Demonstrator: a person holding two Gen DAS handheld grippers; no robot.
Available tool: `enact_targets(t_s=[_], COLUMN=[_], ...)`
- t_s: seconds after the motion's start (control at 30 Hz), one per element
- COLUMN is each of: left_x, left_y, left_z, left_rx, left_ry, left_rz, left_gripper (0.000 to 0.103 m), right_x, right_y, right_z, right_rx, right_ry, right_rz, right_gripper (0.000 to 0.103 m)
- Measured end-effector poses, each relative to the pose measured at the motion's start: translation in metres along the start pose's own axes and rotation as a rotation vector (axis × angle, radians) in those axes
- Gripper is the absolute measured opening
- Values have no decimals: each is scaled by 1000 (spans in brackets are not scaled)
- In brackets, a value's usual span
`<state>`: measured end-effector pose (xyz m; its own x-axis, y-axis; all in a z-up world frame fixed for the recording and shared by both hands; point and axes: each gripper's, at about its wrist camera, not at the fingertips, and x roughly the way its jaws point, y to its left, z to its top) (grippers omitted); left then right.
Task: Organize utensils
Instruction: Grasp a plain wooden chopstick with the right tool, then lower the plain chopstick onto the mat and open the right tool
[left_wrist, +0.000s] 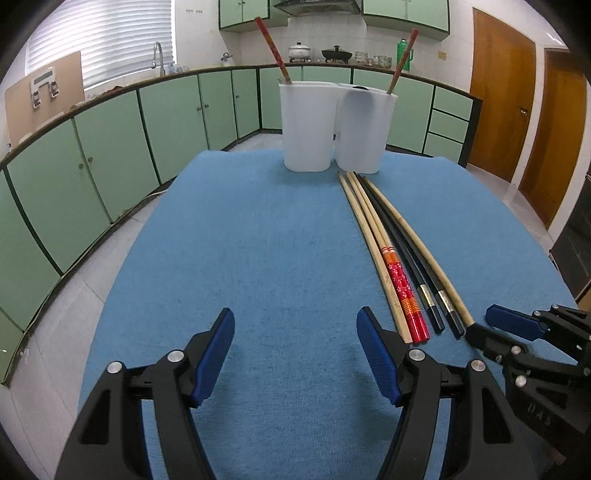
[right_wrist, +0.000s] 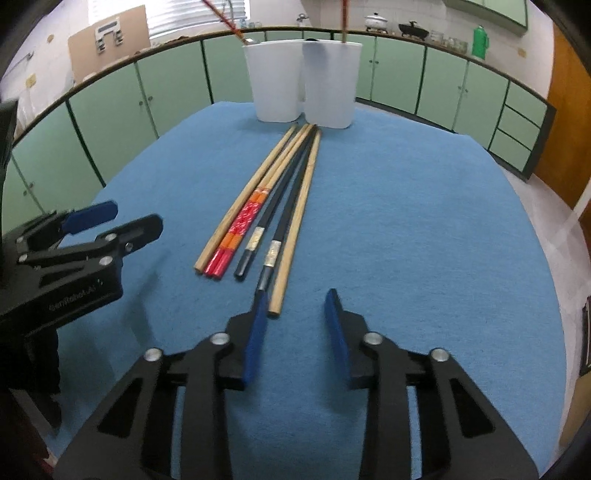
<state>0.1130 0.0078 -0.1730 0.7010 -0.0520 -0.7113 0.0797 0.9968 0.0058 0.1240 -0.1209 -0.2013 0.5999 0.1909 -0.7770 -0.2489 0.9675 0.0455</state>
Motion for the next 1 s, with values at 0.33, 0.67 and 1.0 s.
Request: enact_targets(t_s=[0.33,0.67,1.0], left_x=[0,11,19], left_y=[-12,-32,-10], left_z=[-1,-3,0], left_rx=[36,117,7], left_ry=[0,57,99], left_rz=[-38,-81,-8], left_gripper=[67,67,72], right_x=[2,0,0], right_y=[-2,-28,-37], right_z=[1,1,0], right_rx=[4,63,72], right_ry=[-1,-11,-13], right_rz=[-7,-56,-50], right_gripper=[7,6,7])
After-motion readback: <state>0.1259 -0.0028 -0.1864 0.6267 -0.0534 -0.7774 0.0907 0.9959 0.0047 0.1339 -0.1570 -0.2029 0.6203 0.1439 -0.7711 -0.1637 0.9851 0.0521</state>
